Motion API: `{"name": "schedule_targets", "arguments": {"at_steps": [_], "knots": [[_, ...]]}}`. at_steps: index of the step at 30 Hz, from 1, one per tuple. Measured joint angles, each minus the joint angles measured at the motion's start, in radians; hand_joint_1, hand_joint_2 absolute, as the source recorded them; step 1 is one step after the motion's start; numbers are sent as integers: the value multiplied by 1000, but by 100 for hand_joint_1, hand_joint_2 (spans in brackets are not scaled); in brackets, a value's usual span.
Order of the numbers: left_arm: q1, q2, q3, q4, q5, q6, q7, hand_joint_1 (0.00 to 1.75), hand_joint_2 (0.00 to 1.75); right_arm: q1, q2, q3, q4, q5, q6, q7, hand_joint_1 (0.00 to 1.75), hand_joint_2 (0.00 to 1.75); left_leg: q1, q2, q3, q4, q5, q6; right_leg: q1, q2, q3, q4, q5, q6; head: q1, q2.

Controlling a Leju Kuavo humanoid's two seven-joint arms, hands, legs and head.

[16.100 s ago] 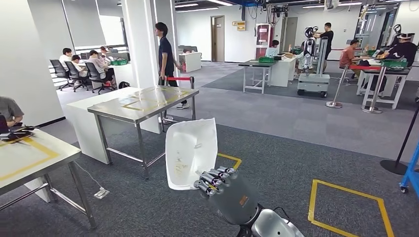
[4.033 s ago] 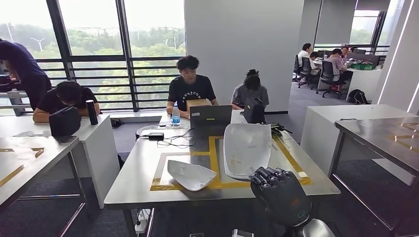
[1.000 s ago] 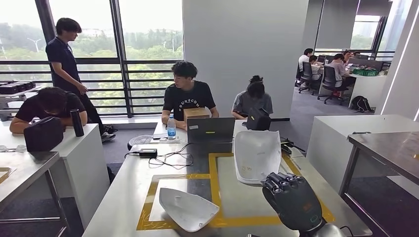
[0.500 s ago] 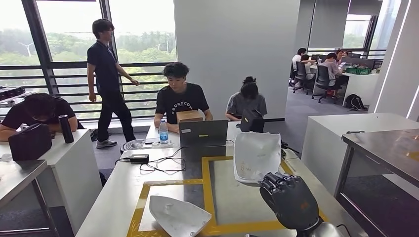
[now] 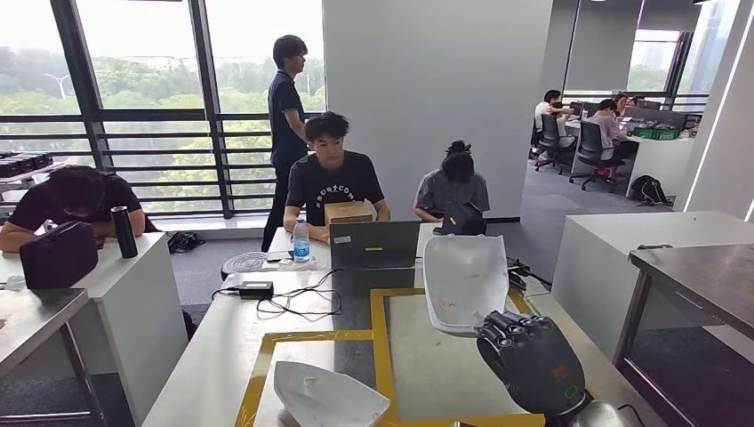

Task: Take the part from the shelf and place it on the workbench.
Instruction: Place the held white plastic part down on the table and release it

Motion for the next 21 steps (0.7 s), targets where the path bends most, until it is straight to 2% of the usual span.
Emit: {"name": "schedule_targets", "arguments": {"at_steps": [2, 5, 6, 8, 9, 10, 11, 12, 13, 14, 15, 18, 19, 20, 21], "knots": [[-1, 0, 0, 0, 0, 0, 0, 0, 175, -3, -2, 0, 0, -2, 2, 0, 175, 175, 0, 0, 0, -4, -4, -8, 4, 2, 3, -1, -9, -10, -1, 0], [-1, 0, 0, 0, 0, 0, 0, 0, 175, -3, -2, 0, 0, -3, 3, 0, 175, 175, 0, 1, 1, -6, -5, -10, 5, 2, 3, -1, -11, -13, -2, 0], [-2, 0, 0, 0, 0, 0, 0, 0, 175, -8, -3, 0, 1, -7, 4, -2, 175, 175, 1, 1, -9, 22, -20, -15, 3, 3, 10, -4, -13, -21, -2, 0], [-2, -1, 0, 0, -1, -1, 0, 0, 175, -21, -3, 1, 10, -18, 7, -8, 175, 175, 1, 2, -96, 179, -75, -28, 0, 3, 31, -10, -25, -38, -4, 0], [-1, -1, 1, 0, -1, -1, 0, 0, 175, -27, -4, 3, 17, -26, 8, -10, 175, 175, 2, 2, -142, 252, -91, -33, -2, 3, 44, -12, -34, -46, -5, 0], [2, -1, 1, 0, -1, -1, 0, 0, 175, -28, -4, 4, 23, -30, 9, -12, 175, 175, 2, 2, -171, 280, -79, -33, -1, 3, 53, -12, -42, -46, -6, 0], [3, -1, 1, 0, -1, -1, 0, 0, 175, -29, -4, 5, 26, -34, 9, -12, 175, 175, 2, 3, -162, 236, -37, -31, -1, 3, 63, -11, -49, -45, -7, 0], [3, -1, 1, 0, -1, -2, -1, 0, 175, -29, -4, 5, 29, -36, 9, -13, 175, 175, 2, 3, -139, 167, 12, -28, -1, 3, 72, -11, -56, -42, -8, 0], [4, 0, 1, 0, -1, -2, -1, 0, 175, -31, -4, 6, 32, -38, 9, -14, 175, 175, 0, 3, -112, 97, 48, -24, 1, 4, 80, -9, -65, -38, -9, 0], [4, 0, 1, 0, -1, -2, -2, 0, 175, -32, -3, 6, 35, -39, 9, -14, 175, 175, -1, 3, -92, 44, 70, -19, 2, 4, 84, -8, -71, -33, -9, 0], [4, 0, 1, 0, -1, -2, -3, 0, 175, -34, -3, 7, 37, -40, 10, -14, 175, 175, -3, 3, -79, 14, 78, -13, 4, 5, 86, -8, -77, -28, -9, 0], [3, -1, 1, 0, -1, -2, -4, 0, 175, -35, -3, 8, 44, -43, 10, -12, 175, 175, -3, 2, -72, 3, 68, 4, 3, 5, 89, -8, -87, -11, -8, 0], [3, -2, 1, 0, -1, -2, -4, 0, 175, -36, -3, 8, 45, -44, 9, -11, 175, 175, -2, 2, -67, 1, 66, 11, 2, 5, 84, 6, -96, -5, -7, 0], [2, -2, 1, 0, -1, -2, -5, 0, 175, -37, -3, 8, 47, -47, 9, -11, 175, 175, 0, 2, -62, -2, 64, 17, 1, 4, 68, 41, -112, 0, -6, 0], [2, -3, 1, 0, -1, -2, -5, 0, 175, -38, -4, 8, 50, -49, 9, -10, 175, 175, 2, 2, -56, -4, 61, 22, -1, 4, 37, 98, -135, 5, -5, 0]]}}
